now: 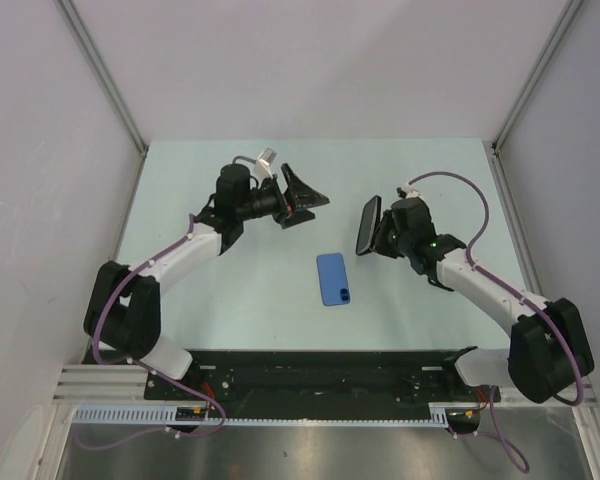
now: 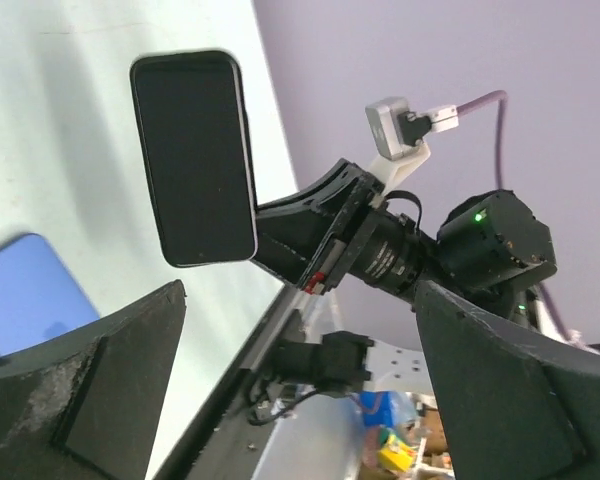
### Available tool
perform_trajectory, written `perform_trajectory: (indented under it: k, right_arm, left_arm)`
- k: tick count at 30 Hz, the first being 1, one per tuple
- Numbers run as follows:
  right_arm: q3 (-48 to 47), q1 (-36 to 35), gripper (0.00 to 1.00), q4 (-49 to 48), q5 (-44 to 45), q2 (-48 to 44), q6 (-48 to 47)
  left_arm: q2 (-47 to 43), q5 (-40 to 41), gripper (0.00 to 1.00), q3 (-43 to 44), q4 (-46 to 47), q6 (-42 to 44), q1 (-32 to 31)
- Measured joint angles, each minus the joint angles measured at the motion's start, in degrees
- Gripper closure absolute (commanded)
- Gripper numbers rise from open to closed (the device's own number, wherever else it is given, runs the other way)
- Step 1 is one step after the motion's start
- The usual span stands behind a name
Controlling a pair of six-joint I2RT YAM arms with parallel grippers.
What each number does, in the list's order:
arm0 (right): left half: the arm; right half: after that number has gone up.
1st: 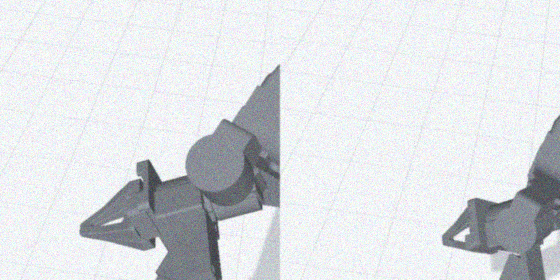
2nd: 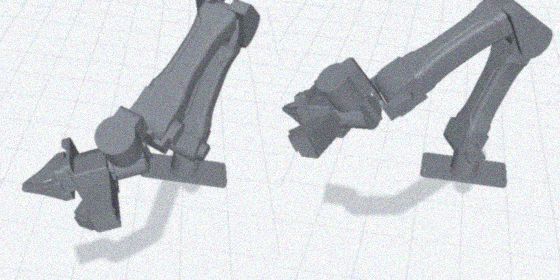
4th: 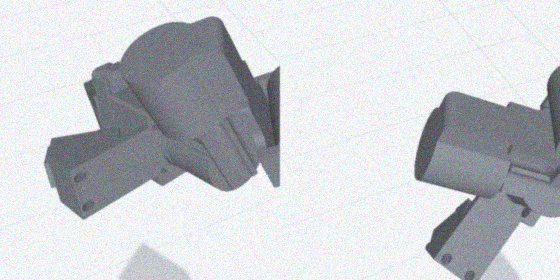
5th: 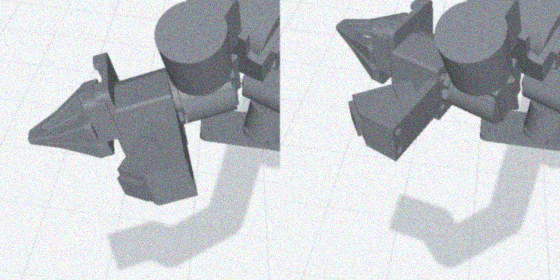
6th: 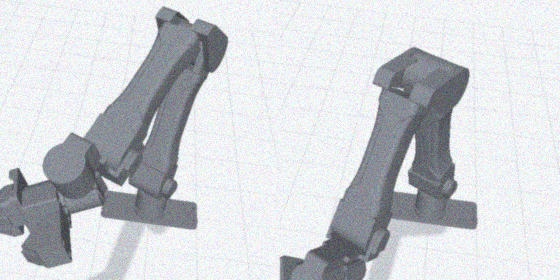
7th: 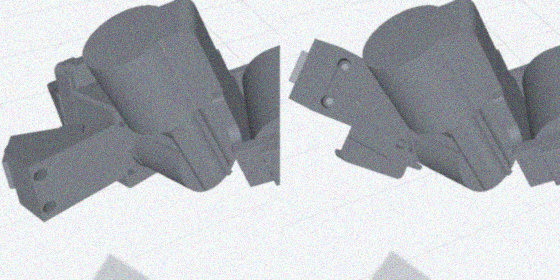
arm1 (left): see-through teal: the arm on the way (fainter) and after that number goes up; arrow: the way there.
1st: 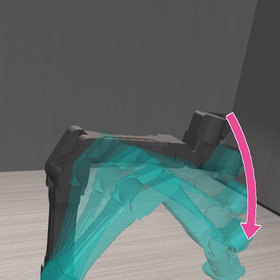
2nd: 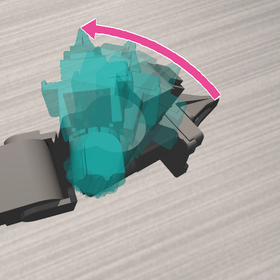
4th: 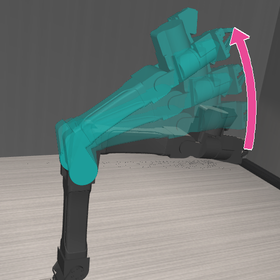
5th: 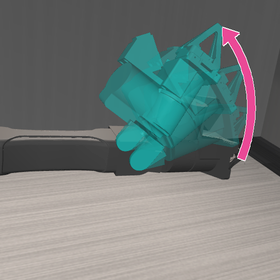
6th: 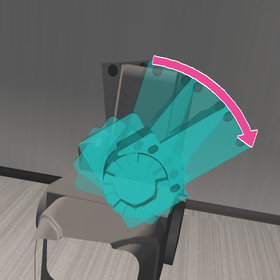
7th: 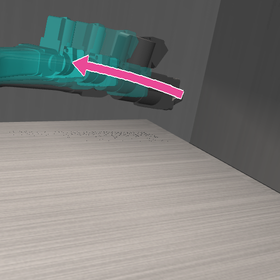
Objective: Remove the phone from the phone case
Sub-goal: Remove the phone case from the phone.
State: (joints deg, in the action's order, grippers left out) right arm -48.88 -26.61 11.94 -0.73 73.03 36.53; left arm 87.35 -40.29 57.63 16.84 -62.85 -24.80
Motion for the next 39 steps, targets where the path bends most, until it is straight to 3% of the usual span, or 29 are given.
perform_trajectory:
  k: [5,14,21,37,39]
  right_arm:
    - [-0.07,-2.56,1.0,8.11,8.48,5.81,-5.09]
    - [-3.17,-2.73,0.94,12.9,9.09,12.13,-10.25]
    - [-4.5,-2.29,0.85,11.8,9.09,15.21,-11.17]
    - [-9.16,-2.25,0.87,7.72,8.79,22.8,-11.45]
    - [-9.62,-2.14,0.92,6.95,8.35,23.54,-11.72]
  left_arm:
    - [3.23,3.5,0.01,4.79,-9.94,7.65,-2.34]
    - [14.47,5.64,0.03,8.81,-20.83,12.79,-7.28]
    - [14.62,5.68,0.03,8.83,-21.57,13.86,-7.26]
    - [18.21,4.92,0.05,9.9,-21.68,15.32,-7.34]
    - [19.23,4.59,0.05,10.19,-21.64,15.37,-7.34]
